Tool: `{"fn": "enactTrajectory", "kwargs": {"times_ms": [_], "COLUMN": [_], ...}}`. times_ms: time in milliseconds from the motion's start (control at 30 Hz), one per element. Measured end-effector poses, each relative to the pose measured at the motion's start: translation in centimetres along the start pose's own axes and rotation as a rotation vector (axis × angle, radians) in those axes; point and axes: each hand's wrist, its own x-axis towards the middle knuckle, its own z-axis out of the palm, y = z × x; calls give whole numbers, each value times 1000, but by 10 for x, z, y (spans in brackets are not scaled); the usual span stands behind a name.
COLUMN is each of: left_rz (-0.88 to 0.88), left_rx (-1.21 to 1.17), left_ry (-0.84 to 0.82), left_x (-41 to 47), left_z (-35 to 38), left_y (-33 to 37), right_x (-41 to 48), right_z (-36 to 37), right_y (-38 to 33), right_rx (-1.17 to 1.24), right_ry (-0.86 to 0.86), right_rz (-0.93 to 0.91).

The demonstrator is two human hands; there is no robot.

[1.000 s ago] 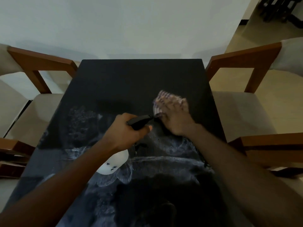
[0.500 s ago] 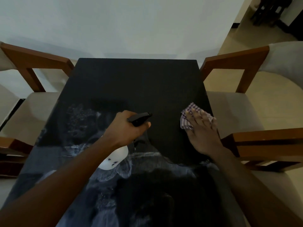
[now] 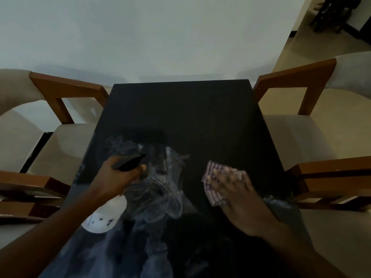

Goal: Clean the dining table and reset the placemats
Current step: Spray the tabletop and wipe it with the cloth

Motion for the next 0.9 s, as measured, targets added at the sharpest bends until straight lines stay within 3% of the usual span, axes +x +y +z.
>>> {"fn": "enactTrajectory", "kwargs": {"times_ms": [133,233,400,567,633,733,900], "left_rz": [-10,44,59,60,78,91,83], "left_rx": [-10,15,25,-5,-15,-12,-45], "left_ry": [13,32,89,109,96,83,104], "left_x": [-15,-21,-24,-28,-29,-29,-30], "left_z": [-25,-24,-22,-27,-27,-27,-30], "left_y": [-23,-23,-25,-25,-26,-27,-31], "right_x": [68,124,147,73,44,29,85], "right_z": [-17,-20,-10,10,13,10,-20], "right_y": [41,15,-98,-166,-152,-99,7], "right_rx": [93,133,100,67,37,-31,-25], "right_ry": [-49,-33,-37,-80,-104,-62,-40], "right_rz": [304,424,115,-235,-308,-243,169]}}
